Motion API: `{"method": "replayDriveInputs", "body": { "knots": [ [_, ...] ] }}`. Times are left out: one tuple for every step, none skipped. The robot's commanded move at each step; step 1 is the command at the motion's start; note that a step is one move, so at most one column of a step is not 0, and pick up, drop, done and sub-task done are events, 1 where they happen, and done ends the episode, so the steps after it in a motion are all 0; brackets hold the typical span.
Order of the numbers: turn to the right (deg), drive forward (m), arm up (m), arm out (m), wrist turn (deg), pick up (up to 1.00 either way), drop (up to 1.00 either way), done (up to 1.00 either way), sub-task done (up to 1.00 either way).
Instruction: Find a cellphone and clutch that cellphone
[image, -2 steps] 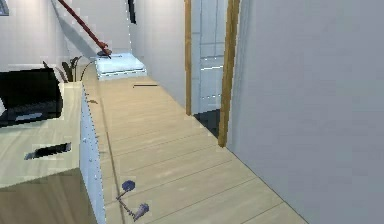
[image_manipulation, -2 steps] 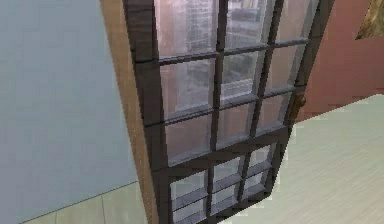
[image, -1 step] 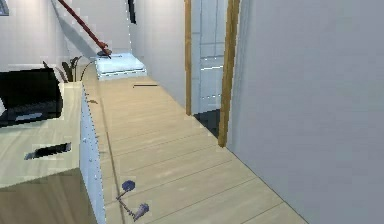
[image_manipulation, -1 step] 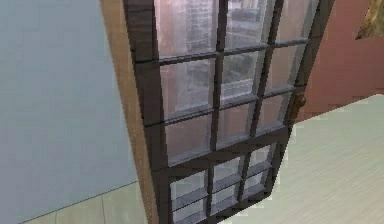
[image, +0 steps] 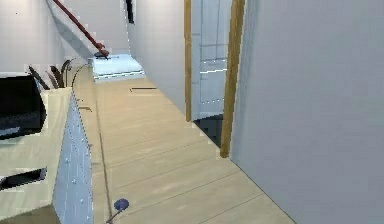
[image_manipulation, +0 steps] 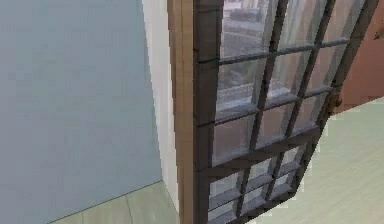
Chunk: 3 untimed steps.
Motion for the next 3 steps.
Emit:
{"method": "replayDriveInputs", "body": {
  "knots": [
    [-45.0, 0.0, 0.0, 0.0, 0.0, 0.0, 0.0, 0.0, 0.0],
    [-30.0, 0.0, 0.0, 0.0, 0.0, 0.0, 0.0, 0.0, 0.0],
    [0.0, 0.1, 0.0, 0.0, 0.0, 0.0, 0.0, 0.0, 0.0]
  ]
}}
